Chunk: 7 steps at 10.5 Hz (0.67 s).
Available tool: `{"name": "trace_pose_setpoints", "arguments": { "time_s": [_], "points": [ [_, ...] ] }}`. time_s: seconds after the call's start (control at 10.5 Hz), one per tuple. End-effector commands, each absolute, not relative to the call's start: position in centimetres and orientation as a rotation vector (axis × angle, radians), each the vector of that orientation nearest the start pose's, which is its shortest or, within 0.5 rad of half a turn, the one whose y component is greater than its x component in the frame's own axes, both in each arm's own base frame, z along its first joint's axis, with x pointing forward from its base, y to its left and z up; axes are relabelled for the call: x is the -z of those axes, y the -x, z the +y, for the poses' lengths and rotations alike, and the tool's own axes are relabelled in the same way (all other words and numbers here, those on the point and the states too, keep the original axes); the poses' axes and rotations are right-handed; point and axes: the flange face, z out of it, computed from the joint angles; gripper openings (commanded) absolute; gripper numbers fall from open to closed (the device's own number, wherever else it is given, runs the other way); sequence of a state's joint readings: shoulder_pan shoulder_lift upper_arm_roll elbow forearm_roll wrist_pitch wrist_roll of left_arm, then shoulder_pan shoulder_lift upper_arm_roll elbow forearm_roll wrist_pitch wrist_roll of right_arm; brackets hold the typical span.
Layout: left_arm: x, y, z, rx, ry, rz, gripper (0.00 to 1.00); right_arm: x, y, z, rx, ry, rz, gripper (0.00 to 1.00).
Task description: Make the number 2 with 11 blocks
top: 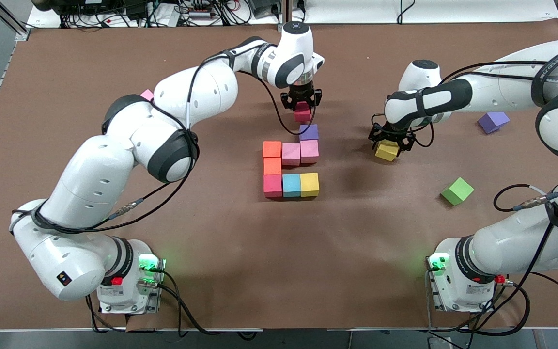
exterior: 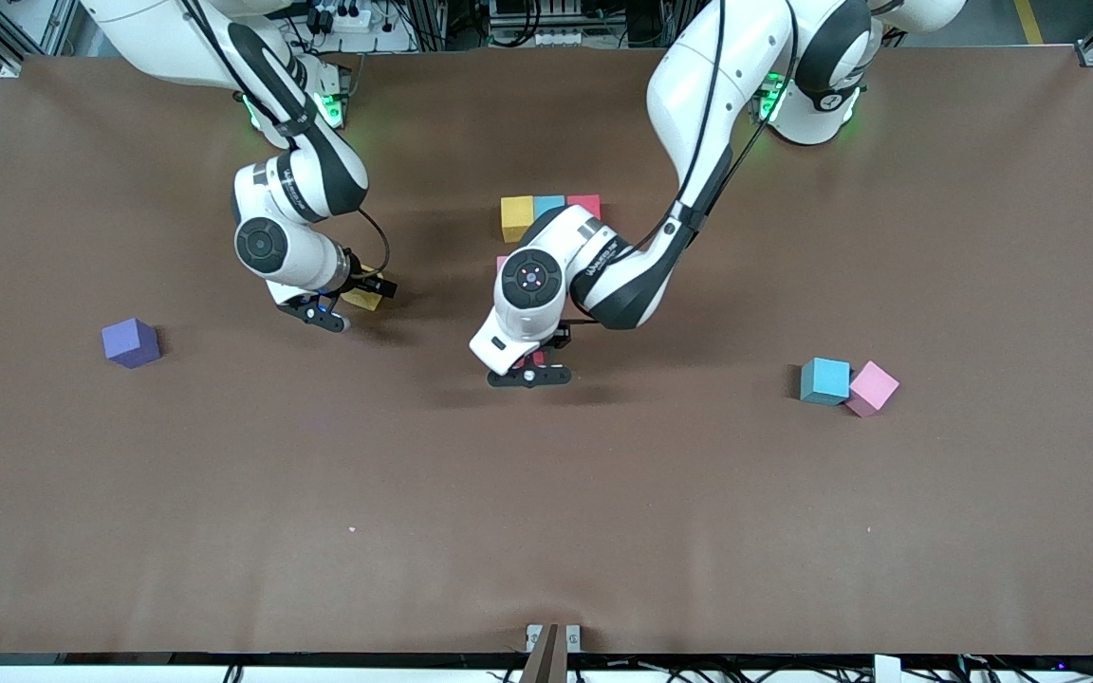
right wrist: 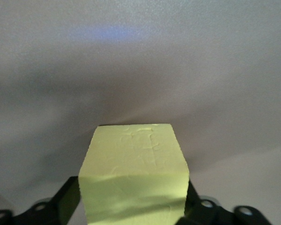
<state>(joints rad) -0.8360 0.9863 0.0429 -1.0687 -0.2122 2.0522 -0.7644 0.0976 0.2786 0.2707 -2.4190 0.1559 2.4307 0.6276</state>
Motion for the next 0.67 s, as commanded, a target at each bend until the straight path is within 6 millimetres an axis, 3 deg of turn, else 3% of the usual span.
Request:
{"name": "trace_pose_setpoints", "arguments": {
  "time_s": [0.0, 0.29, 0.57],
  "points": [
    [-22.8, -53.3, -57.6, -0.192, 3.301, -0.121, 0.0, -18.2, -42.9, 17.4, -0.47, 3.012, 0.625, 0.09],
    [-22.6, -53.3, -57.4, -0.181, 3.294, -0.115, 0.0, -19.4, -43.5, 17.6, -0.444, 3.009, 0.62, 0.08],
    [-21.9, -53.2, -57.2, -0.194, 3.285, -0.116, 0.0, -20.8, -45.4, 17.0, -0.413, 2.961, 0.695, 0.08]
  ]
}}
